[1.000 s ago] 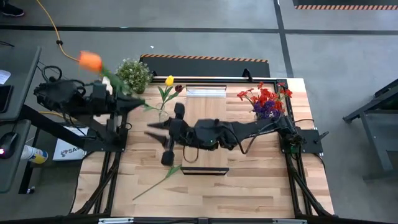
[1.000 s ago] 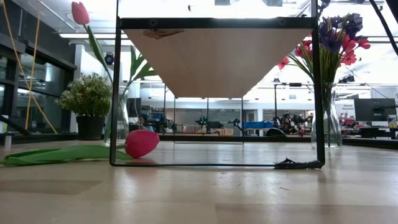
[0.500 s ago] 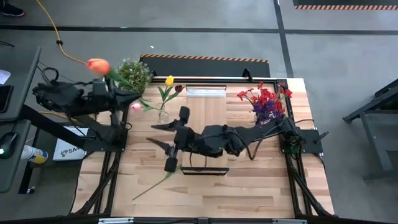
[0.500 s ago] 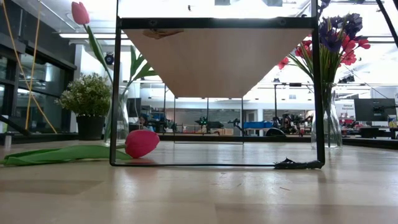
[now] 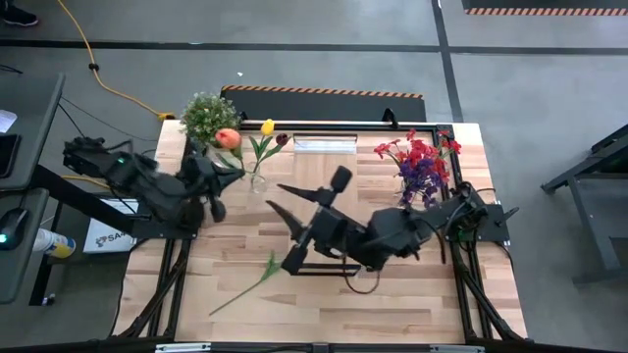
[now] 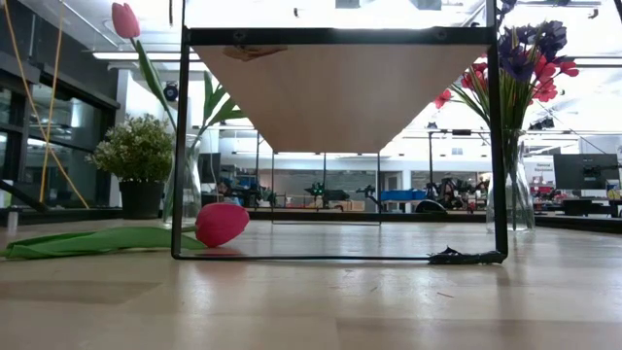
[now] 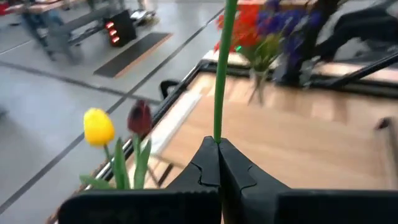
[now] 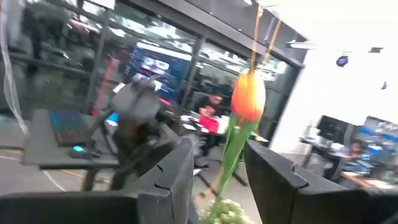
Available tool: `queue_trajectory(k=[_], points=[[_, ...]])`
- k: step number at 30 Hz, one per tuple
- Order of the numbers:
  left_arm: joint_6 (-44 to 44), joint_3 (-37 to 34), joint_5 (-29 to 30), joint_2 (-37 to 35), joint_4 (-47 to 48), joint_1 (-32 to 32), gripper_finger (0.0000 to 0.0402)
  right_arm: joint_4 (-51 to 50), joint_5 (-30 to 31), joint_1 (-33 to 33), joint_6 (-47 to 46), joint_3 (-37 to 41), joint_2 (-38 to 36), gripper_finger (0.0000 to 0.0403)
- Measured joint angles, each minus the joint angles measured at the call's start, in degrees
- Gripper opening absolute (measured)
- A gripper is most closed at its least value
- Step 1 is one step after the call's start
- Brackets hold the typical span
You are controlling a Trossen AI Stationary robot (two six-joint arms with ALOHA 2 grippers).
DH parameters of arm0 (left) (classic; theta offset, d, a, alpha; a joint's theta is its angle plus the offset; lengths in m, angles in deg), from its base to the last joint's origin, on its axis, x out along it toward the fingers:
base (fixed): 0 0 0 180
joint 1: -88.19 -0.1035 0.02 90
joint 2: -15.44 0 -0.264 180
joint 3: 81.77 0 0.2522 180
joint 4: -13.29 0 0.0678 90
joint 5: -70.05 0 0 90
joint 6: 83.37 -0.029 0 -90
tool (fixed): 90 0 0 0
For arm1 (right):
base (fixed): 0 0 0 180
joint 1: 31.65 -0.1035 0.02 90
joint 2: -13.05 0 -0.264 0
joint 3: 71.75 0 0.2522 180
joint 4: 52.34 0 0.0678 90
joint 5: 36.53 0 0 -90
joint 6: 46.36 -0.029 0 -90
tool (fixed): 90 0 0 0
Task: Pick and place flowers into a vace then onto a shelf
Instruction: Put the orange tulip into the left transparent vase
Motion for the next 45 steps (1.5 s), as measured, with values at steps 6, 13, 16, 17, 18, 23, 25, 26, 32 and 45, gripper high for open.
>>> queue_trajectory(k=[6,13,16,17,18,23,25,26,32,45], points=[[1.0,-10.5,4.11,-0.04,-10.56,-0.04,0.0022,0.0,6.73,-2.29,9.17,-0.01,-1.74,0.0134],[-5.33,-20.87,9.54,0.39,-21.5,-2.17,0.0022,-0.15,11.61,-3.56,17.48,-0.02,-3.01,0.0135],[-4.61,-23.67,7.7,0.33,-26.36,-5.68,0.0022,-0.24,13.12,-3.63,20.73,-0.02,-3.26,0.0134],[-4.63,-24.36,6.75,0.28,-27.81,-6.73,0.0022,-0.34,13.34,-3.58,21.14,-0.02,-3.26,0.0133],[-5.18,-25.01,5.95,0.31,-28.93,-8.0,0.0022,-0.37,13.5,-3.56,21.74,-0.02,-3.26,0.0134],[-7.69,-26.39,3.71,2.43,-33.89,-12.43,0.0022,-0.46,15.1,-3.45,24.1,-0.02,-3.26,0.0135],[-9.08,-26.33,1.25,3.19,-37.54,-13.35,0.0022,-0.69,16.32,-3.45,24.7,-0.02,-3.26,0.0134],[-9.63,-26.33,0.48,3.43,-39.11,-13.35,0.0022,-0.78,16.84,-3.45,25.0,-0.02,-3.26,0.0133],[-11.15,-19.89,-2.42,3.41,-43.14,-13.0,0.0022,-1.51,19.71,-3.45,25.57,-0.02,-3.26,0.0135],[-20.01,2.51,6.95,1.67,-17.75,-17.53,0.0022,-1.72,19.62,-3.43,25.38,-0.02,-3.26,0.0133]])
